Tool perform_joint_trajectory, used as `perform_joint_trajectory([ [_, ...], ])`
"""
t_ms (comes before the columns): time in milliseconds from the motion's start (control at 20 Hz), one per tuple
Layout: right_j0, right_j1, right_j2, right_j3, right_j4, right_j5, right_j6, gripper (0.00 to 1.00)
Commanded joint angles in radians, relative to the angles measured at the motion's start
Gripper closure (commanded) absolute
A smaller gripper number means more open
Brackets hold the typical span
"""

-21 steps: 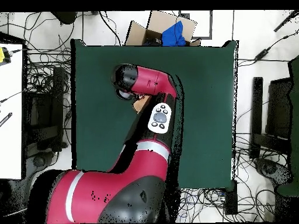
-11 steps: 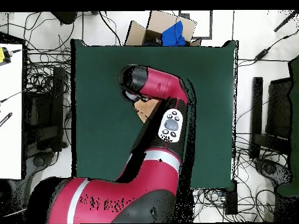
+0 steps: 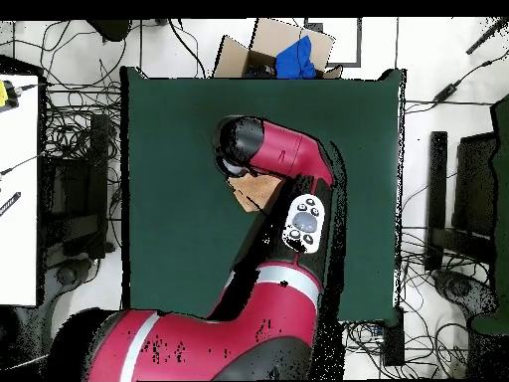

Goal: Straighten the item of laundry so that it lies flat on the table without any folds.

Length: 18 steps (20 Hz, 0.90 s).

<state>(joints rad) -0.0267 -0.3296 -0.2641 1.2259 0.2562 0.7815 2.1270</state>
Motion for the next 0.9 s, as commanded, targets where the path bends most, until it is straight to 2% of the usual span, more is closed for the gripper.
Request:
perform_joint_trajectory([
  [50,-0.002,0.036,0.072,0.127,-0.041,-0.088,0.094,0.00],
  [650,0.002,0.064,0.067,0.083,-0.029,-0.078,0.111,0.00],
  [900,0.022,0.075,0.061,0.077,-0.016,-0.096,0.151,0.00],
])
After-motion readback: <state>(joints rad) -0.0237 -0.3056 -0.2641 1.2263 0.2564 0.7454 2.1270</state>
